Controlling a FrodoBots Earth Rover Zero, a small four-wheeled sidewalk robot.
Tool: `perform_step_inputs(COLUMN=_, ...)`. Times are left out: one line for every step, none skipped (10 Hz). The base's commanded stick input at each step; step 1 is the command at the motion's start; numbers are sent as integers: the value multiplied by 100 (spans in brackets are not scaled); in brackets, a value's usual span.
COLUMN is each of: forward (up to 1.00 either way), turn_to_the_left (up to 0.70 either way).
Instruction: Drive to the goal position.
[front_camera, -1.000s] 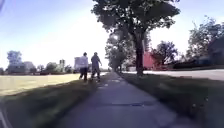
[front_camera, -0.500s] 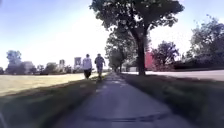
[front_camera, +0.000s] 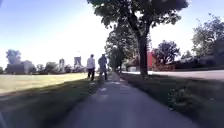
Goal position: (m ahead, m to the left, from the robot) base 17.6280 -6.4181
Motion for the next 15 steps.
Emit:
perform_step_inputs(forward=100, turn_to_the_left=0)
perform_step_inputs(forward=100, turn_to_the_left=0)
perform_step_inputs(forward=100, turn_to_the_left=0)
perform_step_inputs(forward=100, turn_to_the_left=0)
perform_step_inputs(forward=100, turn_to_the_left=0)
perform_step_inputs(forward=100, turn_to_the_left=0)
perform_step_inputs(forward=100, turn_to_the_left=0)
perform_step_inputs(forward=100, turn_to_the_left=0)
perform_step_inputs(forward=100, turn_to_the_left=0)
perform_step_inputs(forward=100, turn_to_the_left=0)
perform_step_inputs(forward=100, turn_to_the_left=0)
perform_step_inputs(forward=100, turn_to_the_left=0)
perform_step_inputs(forward=100, turn_to_the_left=0)
perform_step_inputs(forward=100, turn_to_the_left=0)
perform_step_inputs(forward=100, turn_to_the_left=0)
